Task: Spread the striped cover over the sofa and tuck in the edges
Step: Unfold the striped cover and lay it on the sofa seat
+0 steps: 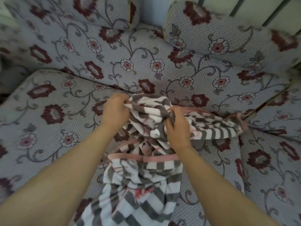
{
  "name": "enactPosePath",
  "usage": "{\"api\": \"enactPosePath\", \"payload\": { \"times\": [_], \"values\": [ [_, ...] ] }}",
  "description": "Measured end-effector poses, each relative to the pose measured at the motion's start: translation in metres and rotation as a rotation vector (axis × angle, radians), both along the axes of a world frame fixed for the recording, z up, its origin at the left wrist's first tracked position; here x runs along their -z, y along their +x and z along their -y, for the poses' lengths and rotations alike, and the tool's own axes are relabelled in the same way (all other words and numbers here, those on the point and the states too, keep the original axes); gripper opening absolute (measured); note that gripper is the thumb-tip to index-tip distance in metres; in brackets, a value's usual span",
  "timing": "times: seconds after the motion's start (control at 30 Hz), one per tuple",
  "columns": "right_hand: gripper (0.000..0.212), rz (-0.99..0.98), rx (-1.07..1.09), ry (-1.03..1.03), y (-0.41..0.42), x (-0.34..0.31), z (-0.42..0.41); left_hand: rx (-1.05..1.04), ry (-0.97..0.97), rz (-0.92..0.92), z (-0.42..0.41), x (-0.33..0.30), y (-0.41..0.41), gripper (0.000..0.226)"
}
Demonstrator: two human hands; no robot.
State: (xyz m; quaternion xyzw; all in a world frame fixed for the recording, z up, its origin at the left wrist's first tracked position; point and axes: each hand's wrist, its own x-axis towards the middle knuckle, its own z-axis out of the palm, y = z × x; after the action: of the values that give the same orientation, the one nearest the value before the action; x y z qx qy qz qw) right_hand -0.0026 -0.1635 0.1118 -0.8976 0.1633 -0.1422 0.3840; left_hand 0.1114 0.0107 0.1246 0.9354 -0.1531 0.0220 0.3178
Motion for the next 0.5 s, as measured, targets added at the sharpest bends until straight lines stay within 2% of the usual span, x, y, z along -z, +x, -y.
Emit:
{"api": "enactPosePath", "payload": {
  "times": [0.1, 0.17, 0.27, 0.33, 0.4, 0.43, 0.5],
  "values": [
    [0.022, 0.044, 0.093, -0.066, 0.019, -0.007, 0.004, 0.087, -0.15, -0.015, -0.004, -0.011, 0.016, 0.027],
    [0.034, -0.12, 0.153, -0.15, 0.026, 0.0, 0.01, 0.16, -0.119, -0.146, -0.01, 0.004, 0.015, 0.05],
    [0.057, -0.376, 0.133, -0.391, 0.014, 0.025, 0.002, 0.26, 0.099, -0.364, -0.028, 0.055, -0.001, 0.056],
    [0.053, -0.396, 0.023, -0.514, -0.006, 0.052, -0.019, 0.342, 0.234, -0.513, -0.039, 0.094, -0.021, 0.054],
    [0.046, -0.476, -0.133, -0.516, -0.03, 0.081, -0.041, 0.444, 0.322, -0.618, -0.045, 0.124, -0.044, 0.056],
    [0.05, -0.578, -0.179, -0.481, -0.042, 0.097, -0.052, 0.509, 0.363, -0.654, -0.046, 0.137, -0.055, 0.06],
    [0.072, -0.794, -0.207, -0.418, -0.066, 0.129, -0.072, 0.631, 0.483, -0.72, -0.051, 0.162, -0.074, 0.081]
  ]
}}
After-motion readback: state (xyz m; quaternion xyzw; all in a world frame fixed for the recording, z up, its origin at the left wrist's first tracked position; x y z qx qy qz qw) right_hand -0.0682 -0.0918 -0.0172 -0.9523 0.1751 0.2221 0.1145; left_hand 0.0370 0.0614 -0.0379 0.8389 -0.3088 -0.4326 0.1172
